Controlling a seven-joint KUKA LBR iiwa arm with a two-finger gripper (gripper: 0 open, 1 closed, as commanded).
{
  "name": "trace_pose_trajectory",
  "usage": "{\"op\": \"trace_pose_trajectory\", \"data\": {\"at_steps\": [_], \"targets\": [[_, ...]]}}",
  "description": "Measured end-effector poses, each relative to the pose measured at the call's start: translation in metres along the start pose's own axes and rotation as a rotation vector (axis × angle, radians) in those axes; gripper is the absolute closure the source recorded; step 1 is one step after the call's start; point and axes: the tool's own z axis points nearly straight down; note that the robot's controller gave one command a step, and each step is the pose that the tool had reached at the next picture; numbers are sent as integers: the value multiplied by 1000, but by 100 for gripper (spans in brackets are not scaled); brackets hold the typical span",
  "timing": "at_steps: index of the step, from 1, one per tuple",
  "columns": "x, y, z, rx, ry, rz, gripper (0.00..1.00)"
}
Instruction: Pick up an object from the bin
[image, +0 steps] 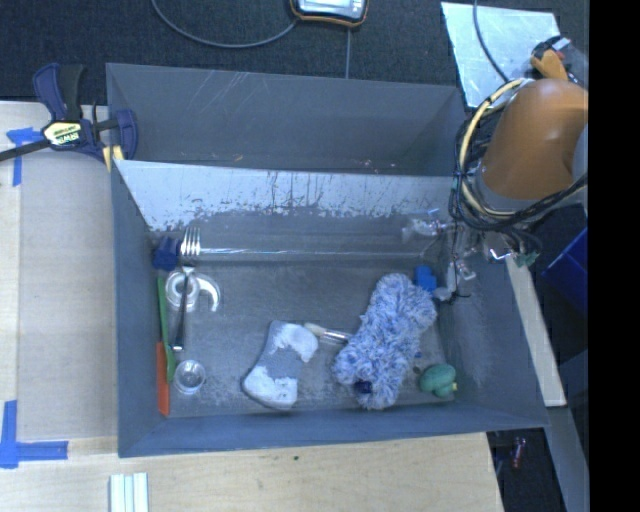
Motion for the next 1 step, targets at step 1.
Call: {"op": "trace_pose_trajectory", "data": {"at_steps": [1], "targets": [[12, 27, 42, -11, 13, -216, 0]]}}
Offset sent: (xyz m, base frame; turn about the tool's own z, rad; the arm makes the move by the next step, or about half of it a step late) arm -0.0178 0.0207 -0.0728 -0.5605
